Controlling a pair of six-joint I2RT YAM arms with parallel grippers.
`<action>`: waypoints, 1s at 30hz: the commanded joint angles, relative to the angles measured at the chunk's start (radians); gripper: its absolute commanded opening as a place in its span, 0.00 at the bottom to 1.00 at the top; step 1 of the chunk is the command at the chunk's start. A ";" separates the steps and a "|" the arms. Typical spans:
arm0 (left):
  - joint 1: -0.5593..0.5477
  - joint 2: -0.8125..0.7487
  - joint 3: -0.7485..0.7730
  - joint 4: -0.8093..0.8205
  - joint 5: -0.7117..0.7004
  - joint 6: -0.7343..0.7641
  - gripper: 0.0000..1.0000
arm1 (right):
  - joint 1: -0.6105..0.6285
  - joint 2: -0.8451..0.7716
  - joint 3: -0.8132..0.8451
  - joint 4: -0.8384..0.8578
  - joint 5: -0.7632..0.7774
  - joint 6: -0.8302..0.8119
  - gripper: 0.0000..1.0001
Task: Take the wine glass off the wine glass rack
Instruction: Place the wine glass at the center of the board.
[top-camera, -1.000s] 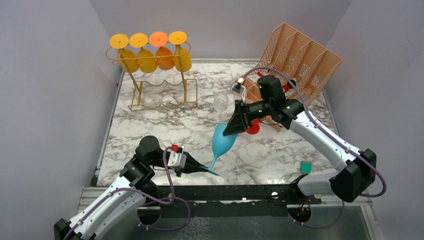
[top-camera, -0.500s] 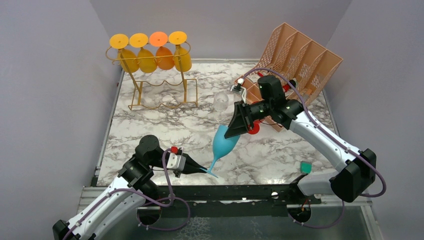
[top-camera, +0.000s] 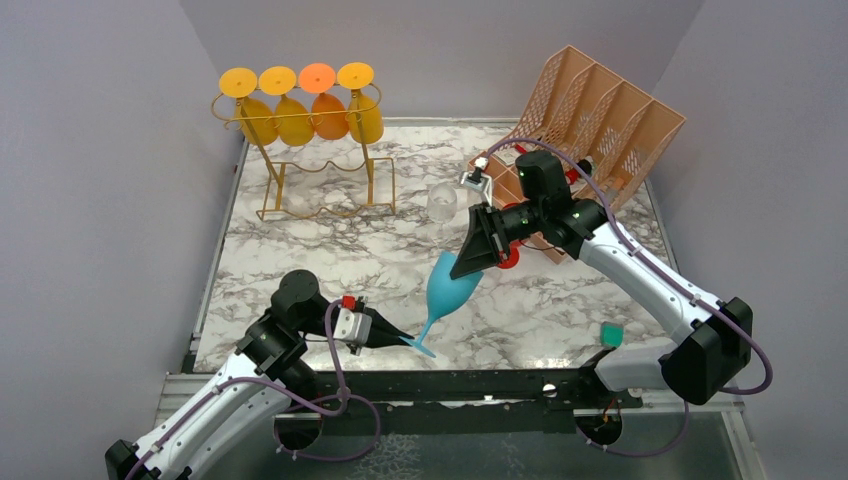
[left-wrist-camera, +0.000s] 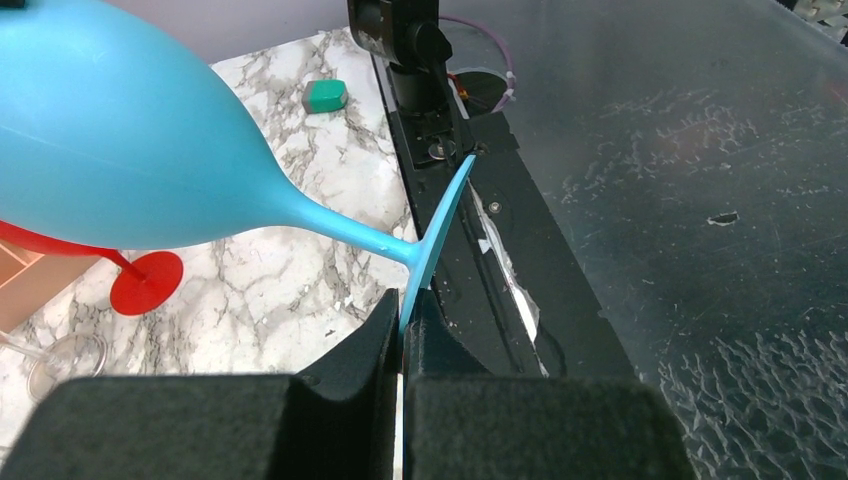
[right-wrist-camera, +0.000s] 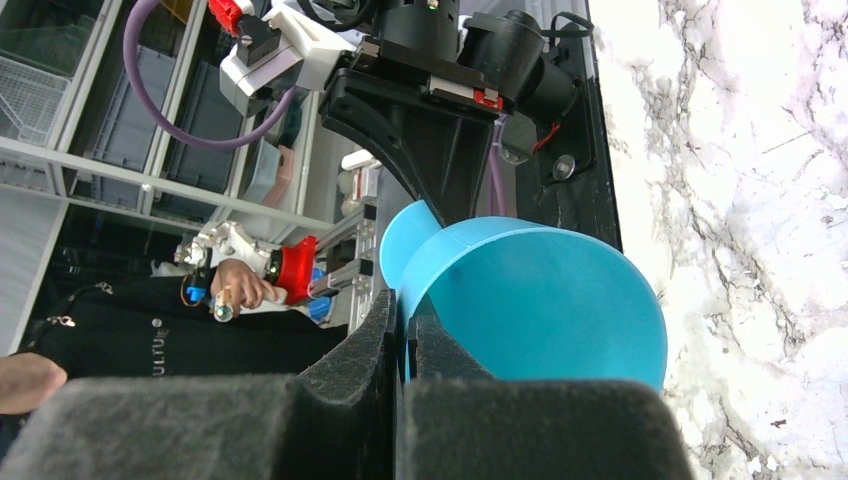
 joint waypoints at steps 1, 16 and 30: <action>0.009 0.012 0.033 -0.014 -0.070 -0.024 0.08 | 0.012 -0.027 -0.006 -0.017 0.028 -0.036 0.01; 0.009 -0.003 0.039 -0.019 -0.119 -0.025 0.91 | 0.013 -0.057 -0.029 -0.072 0.174 -0.078 0.01; 0.009 0.058 0.110 -0.040 -0.804 -0.496 0.99 | 0.041 -0.109 -0.016 -0.200 0.696 -0.141 0.01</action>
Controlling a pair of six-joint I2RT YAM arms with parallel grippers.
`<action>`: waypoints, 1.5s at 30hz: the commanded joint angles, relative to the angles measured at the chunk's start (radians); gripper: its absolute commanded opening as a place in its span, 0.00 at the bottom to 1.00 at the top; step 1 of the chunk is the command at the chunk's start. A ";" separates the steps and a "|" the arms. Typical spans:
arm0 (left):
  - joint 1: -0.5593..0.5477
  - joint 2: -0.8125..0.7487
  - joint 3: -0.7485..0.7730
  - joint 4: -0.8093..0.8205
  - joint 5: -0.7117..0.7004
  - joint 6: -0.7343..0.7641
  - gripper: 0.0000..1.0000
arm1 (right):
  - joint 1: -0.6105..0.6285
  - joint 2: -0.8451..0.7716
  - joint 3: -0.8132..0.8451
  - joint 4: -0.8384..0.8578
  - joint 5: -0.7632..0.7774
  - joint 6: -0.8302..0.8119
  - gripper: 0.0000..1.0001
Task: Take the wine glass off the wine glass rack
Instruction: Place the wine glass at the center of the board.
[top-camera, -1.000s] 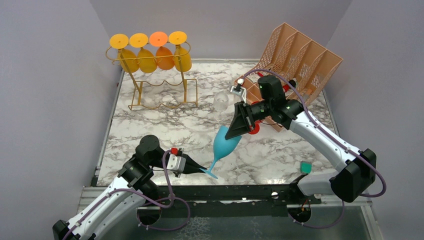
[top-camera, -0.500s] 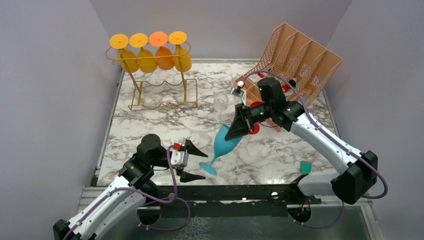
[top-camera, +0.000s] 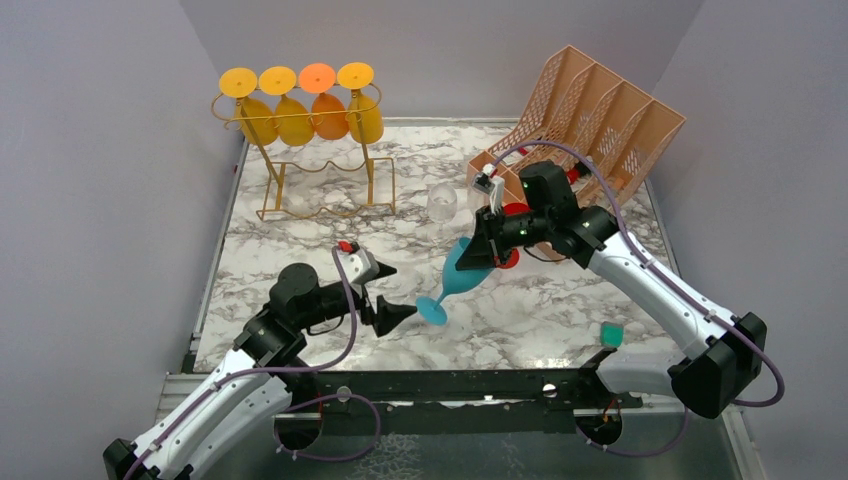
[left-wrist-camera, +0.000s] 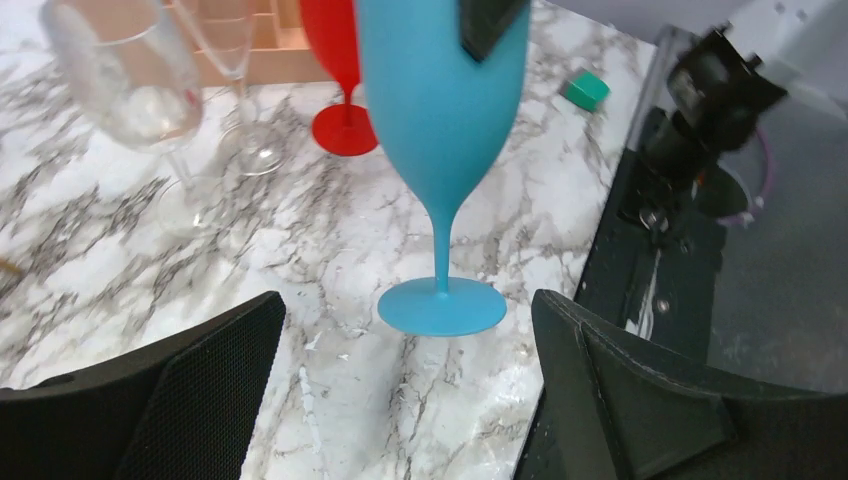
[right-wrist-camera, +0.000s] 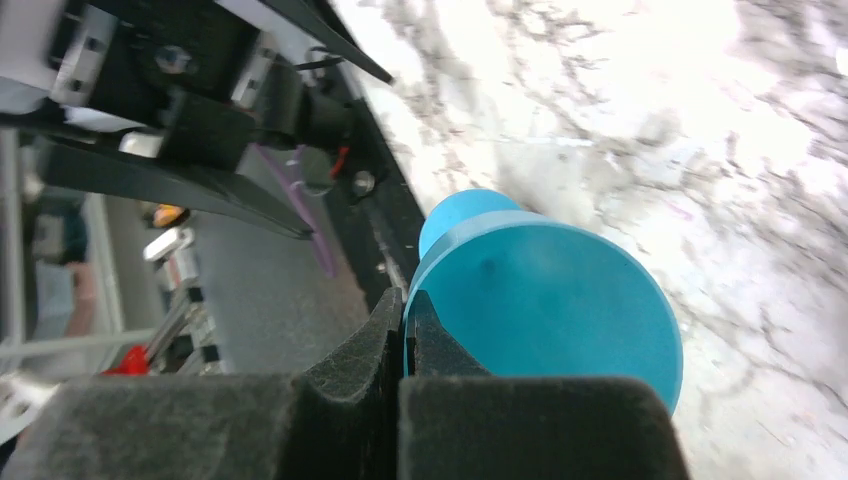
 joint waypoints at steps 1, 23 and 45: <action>0.002 0.049 0.078 -0.034 -0.274 -0.191 0.99 | 0.029 -0.041 0.004 -0.051 0.296 -0.025 0.01; 0.118 0.249 0.219 -0.273 -0.614 -0.347 0.99 | 0.311 0.067 0.050 -0.083 0.996 -0.102 0.01; 0.174 0.241 0.229 -0.326 -0.626 -0.318 0.99 | 0.311 0.202 0.032 0.033 1.053 -0.170 0.01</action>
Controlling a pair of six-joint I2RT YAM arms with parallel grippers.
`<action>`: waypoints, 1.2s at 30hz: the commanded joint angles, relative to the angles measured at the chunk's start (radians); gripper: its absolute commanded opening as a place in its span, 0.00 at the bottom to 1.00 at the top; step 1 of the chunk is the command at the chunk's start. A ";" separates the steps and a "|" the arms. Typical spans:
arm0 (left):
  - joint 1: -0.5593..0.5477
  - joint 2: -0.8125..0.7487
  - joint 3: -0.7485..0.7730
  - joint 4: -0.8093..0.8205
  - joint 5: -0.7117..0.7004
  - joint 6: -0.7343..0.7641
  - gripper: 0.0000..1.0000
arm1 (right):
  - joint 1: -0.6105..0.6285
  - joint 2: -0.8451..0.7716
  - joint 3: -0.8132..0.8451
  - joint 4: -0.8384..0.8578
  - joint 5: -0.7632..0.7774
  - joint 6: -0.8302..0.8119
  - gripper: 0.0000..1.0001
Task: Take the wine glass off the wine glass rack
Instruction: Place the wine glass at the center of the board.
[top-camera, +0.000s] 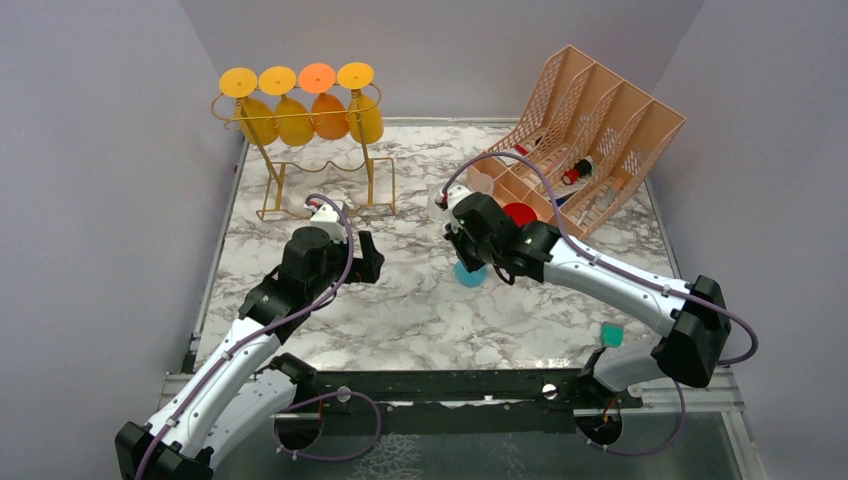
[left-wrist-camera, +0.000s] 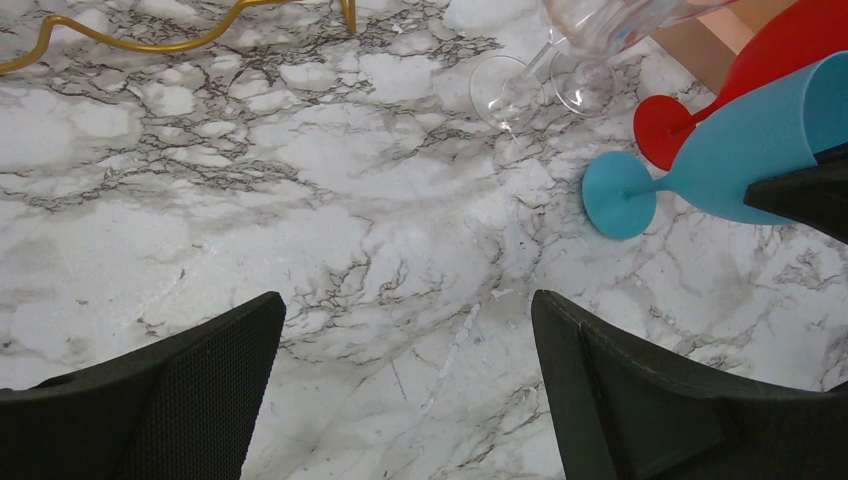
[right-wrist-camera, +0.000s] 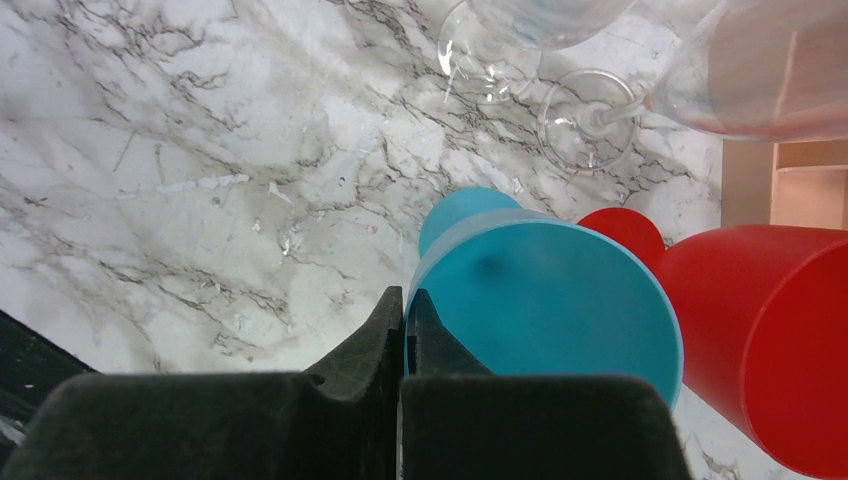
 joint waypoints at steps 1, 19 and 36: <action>0.004 -0.008 0.016 -0.016 -0.028 0.013 0.99 | 0.006 0.042 0.008 0.037 0.045 -0.023 0.01; 0.005 0.008 0.018 -0.023 -0.010 0.025 0.99 | -0.042 0.067 0.012 0.029 0.029 -0.016 0.04; 0.006 0.022 0.020 -0.030 0.001 0.036 0.99 | -0.068 0.082 0.058 -0.029 -0.012 -0.035 0.12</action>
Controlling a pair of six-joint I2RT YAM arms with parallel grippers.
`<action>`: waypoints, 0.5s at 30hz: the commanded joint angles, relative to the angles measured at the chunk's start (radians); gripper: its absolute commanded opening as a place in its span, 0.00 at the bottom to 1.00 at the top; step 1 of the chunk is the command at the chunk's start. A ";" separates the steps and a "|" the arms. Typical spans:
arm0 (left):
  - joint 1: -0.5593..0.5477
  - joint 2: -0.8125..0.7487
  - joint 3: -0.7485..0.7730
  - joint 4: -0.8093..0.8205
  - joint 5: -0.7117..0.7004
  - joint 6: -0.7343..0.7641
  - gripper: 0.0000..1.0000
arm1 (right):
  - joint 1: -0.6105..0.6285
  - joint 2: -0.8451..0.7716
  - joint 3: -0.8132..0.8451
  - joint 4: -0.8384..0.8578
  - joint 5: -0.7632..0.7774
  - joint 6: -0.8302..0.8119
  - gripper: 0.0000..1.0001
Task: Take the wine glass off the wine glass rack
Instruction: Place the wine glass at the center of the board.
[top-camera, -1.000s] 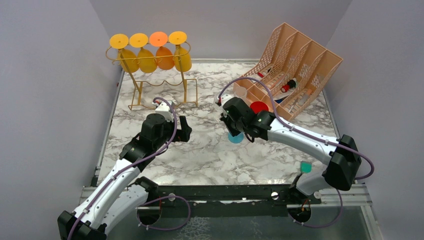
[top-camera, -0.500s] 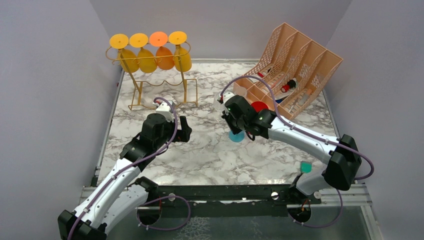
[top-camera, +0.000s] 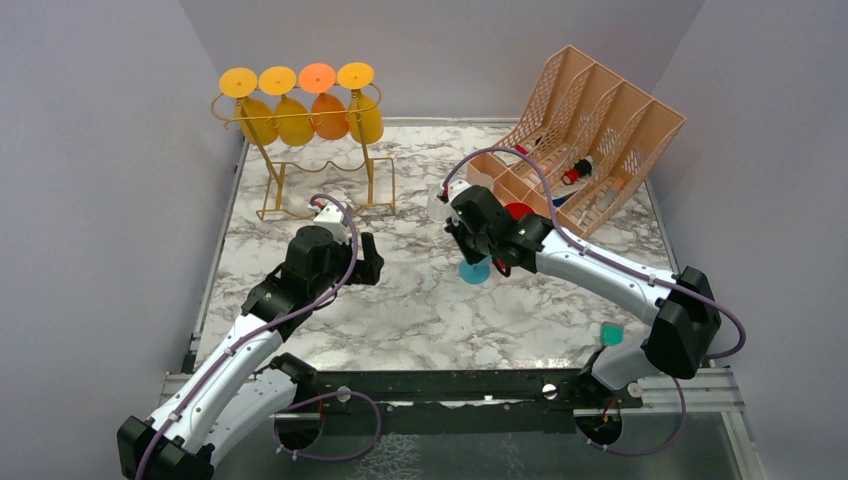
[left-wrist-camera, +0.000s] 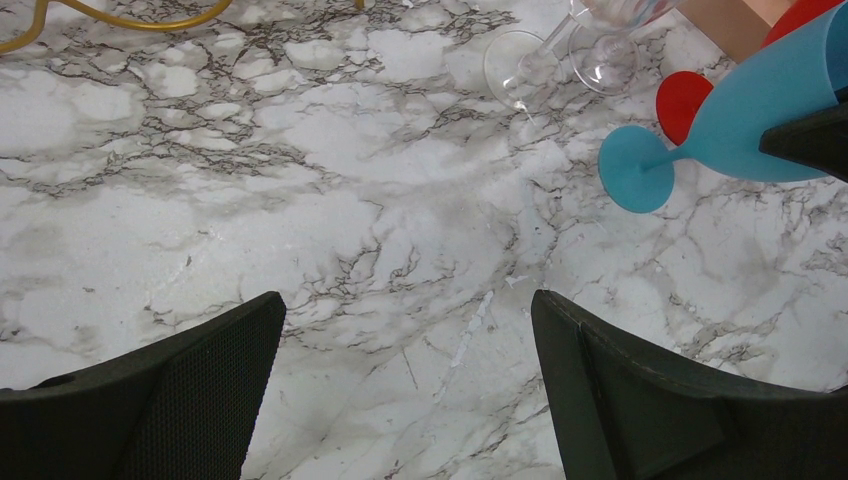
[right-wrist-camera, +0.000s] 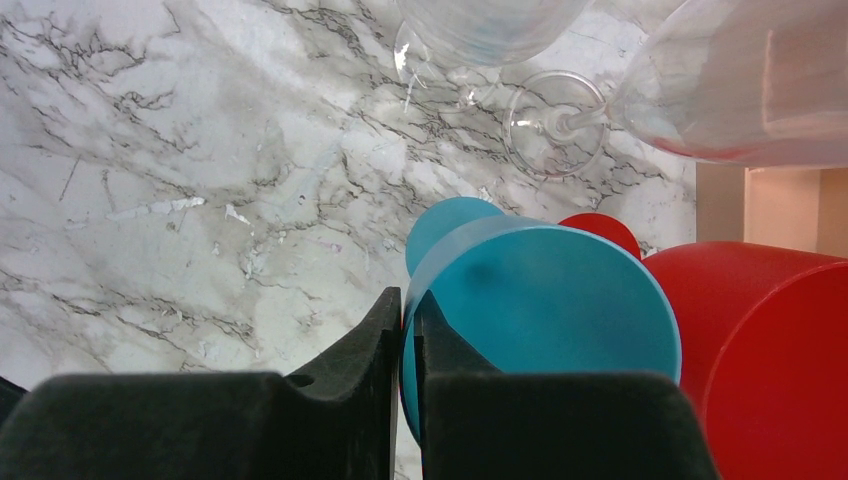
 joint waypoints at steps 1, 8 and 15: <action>0.006 -0.001 0.020 -0.010 0.003 0.012 0.99 | -0.005 0.017 0.040 -0.040 -0.019 -0.016 0.12; 0.022 0.037 0.040 -0.015 -0.022 0.048 0.99 | -0.005 0.014 0.073 -0.060 -0.022 -0.020 0.20; 0.169 0.176 0.113 0.011 0.007 0.078 0.99 | -0.006 0.001 0.121 -0.089 -0.050 -0.031 0.30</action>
